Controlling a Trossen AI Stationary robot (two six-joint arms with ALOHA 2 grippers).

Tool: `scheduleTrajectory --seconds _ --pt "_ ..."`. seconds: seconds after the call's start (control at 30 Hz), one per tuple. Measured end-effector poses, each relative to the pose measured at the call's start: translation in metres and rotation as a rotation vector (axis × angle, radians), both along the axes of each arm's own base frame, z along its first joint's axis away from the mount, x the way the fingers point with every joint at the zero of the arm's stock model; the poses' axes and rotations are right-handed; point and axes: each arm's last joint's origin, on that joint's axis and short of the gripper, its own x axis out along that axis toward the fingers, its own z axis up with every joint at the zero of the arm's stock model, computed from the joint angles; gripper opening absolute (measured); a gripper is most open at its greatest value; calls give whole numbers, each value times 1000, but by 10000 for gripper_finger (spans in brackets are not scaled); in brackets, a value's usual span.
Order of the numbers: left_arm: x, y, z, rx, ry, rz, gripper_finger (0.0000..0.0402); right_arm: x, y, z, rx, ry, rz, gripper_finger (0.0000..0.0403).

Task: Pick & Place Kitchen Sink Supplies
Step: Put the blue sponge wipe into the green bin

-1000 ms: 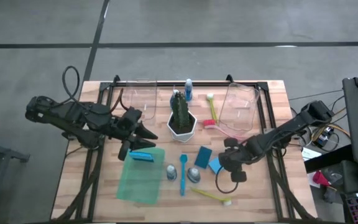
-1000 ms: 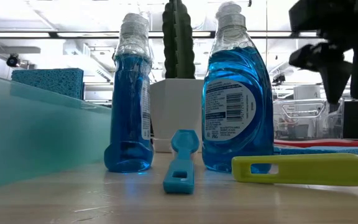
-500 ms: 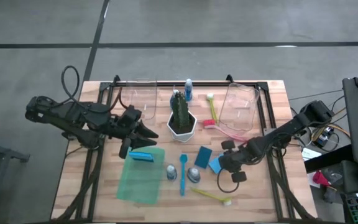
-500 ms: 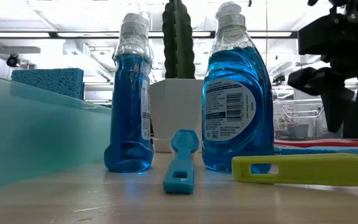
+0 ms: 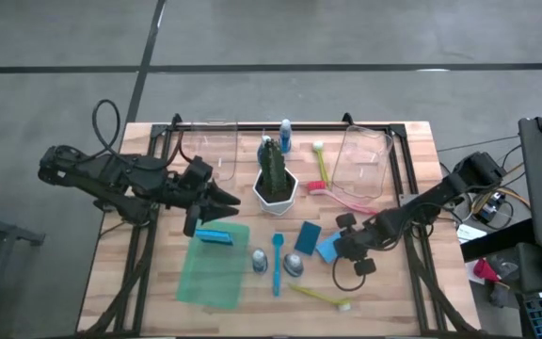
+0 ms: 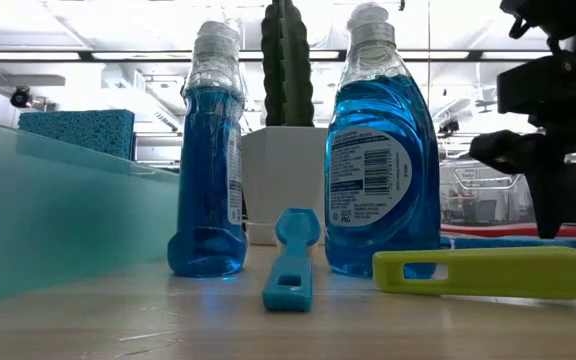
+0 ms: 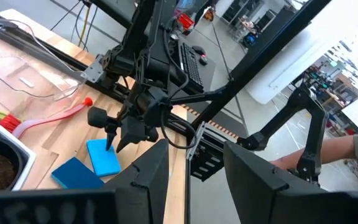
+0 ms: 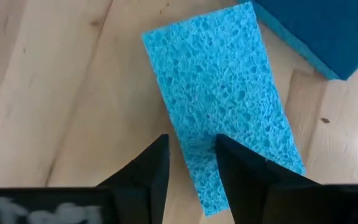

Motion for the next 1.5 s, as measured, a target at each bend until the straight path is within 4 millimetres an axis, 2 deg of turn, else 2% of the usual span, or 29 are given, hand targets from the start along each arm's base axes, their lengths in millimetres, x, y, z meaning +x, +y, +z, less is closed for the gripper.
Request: scheduleTrajectory --seconds 0.23,0.4,0.57,0.7,0.87,1.03,1.2,1.5 --pt "0 1 0 1 0 33 145 5 1 -14 -77 14 45 109" --pt "0 1 0 -23 3 52 145 16 6 -20 -103 50 32 71" --pt "1 1 -1 -28 5 55 145 29 12 -9 -71 12 4 18" --pt "1 1 -1 -28 5 55 145 33 14 5 -64 2 -24 12" --pt "1 1 -1 -27 6 55 145 27 10 18 -85 55 -76 11" --pt "1 1 -2 -22 7 54 145 21 8 41 -61 76 -127 11" --pt "1 1 -2 0 5 48 145 15 5 78 4 10 -186 11" --pt "1 1 -1 85 -14 39 145 4 -1 166 234 -258 -282 11"
